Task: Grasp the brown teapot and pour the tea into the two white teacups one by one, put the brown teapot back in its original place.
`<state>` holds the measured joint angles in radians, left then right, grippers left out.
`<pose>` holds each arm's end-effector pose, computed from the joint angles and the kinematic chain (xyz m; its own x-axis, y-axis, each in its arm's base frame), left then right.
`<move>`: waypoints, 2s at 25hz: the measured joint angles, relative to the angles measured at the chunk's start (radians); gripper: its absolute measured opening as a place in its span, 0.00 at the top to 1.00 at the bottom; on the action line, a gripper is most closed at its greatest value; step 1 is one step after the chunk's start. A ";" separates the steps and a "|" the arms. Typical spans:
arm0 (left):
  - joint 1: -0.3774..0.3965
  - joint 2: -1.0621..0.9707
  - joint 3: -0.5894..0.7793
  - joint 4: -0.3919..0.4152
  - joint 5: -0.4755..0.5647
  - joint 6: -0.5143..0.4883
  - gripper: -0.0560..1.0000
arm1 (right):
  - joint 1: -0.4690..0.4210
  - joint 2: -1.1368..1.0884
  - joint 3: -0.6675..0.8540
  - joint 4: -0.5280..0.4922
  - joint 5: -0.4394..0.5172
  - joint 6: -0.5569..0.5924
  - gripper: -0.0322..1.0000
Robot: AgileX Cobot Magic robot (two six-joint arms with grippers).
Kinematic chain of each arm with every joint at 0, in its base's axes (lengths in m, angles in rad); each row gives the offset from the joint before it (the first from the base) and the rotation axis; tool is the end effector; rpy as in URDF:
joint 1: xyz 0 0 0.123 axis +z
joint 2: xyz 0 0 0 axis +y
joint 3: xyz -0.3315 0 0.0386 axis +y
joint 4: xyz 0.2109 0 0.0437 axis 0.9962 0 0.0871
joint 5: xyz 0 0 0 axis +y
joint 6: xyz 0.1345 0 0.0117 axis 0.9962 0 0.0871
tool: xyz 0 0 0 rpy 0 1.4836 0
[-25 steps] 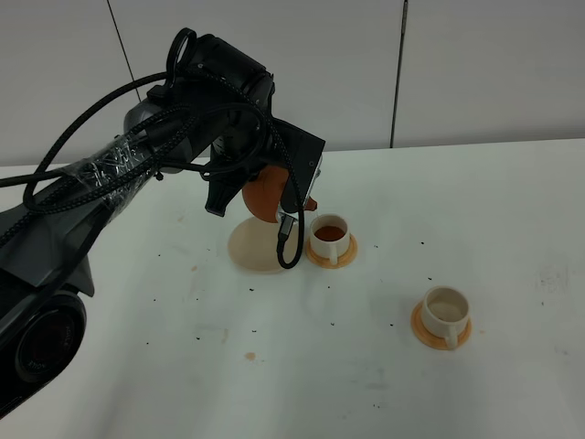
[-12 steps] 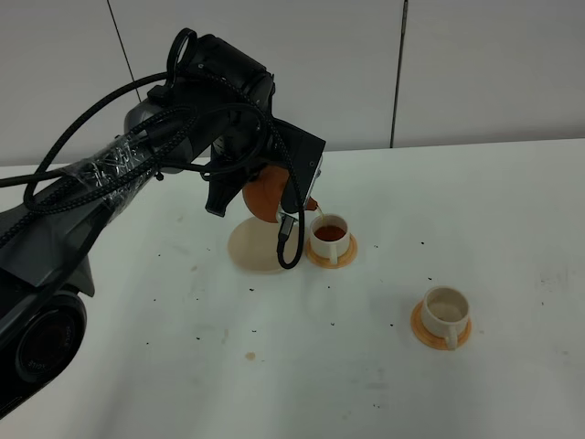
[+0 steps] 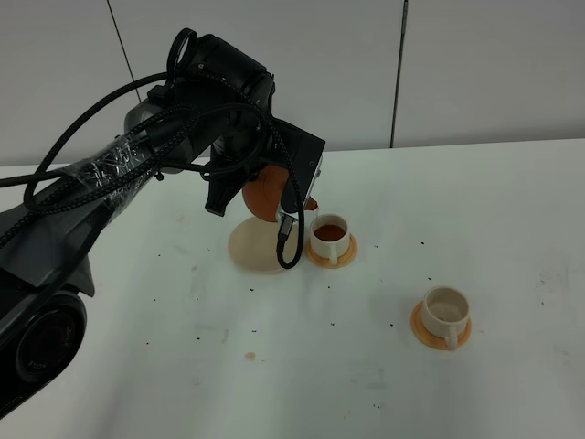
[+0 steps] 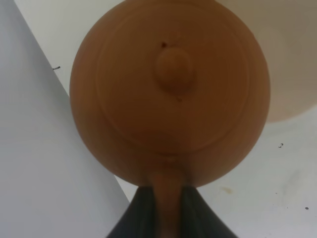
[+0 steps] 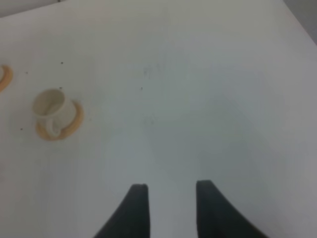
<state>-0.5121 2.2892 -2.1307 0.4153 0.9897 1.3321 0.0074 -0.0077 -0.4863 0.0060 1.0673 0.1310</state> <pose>0.4834 -0.2195 0.2487 0.3064 0.9077 0.2867 0.7430 -0.4163 0.5241 -0.0475 0.0004 0.2344 -0.4646 0.1301 -0.8759 0.0504 0.9914 0.1205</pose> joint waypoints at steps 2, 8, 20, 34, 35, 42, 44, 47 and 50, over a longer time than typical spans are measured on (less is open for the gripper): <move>0.000 0.000 0.000 0.001 0.000 0.000 0.78 | 0.000 0.000 0.000 0.000 0.000 0.000 0.74; 0.000 0.000 0.000 0.016 0.001 0.000 0.78 | 0.000 0.000 0.000 0.000 0.000 0.000 0.74; 0.000 0.000 0.000 0.018 0.000 0.003 0.78 | 0.000 0.000 0.000 0.000 0.000 0.000 0.74; 0.000 0.000 0.000 -0.013 -0.001 0.003 0.78 | 0.000 0.000 0.000 0.000 0.000 0.000 0.74; 0.000 0.000 0.000 -0.021 0.000 0.003 0.78 | 0.000 0.000 0.000 0.000 0.000 0.000 0.74; 0.000 0.000 0.000 -0.073 0.015 -0.032 0.78 | 0.000 0.000 0.000 0.000 0.000 0.000 0.74; 0.000 0.000 0.000 -0.075 0.017 -0.052 0.78 | 0.000 0.000 0.000 0.000 0.000 0.000 0.74; 0.000 0.000 0.000 -0.075 0.026 -0.089 0.78 | 0.000 0.000 0.000 0.000 0.000 0.000 0.74; 0.000 0.000 0.000 -0.078 0.053 -0.117 0.78 | 0.000 0.000 0.000 0.000 0.000 0.000 0.74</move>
<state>-0.5121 2.2892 -2.1307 0.3374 1.0425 1.2155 0.0074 -0.0077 -0.4863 0.0060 1.0673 0.1310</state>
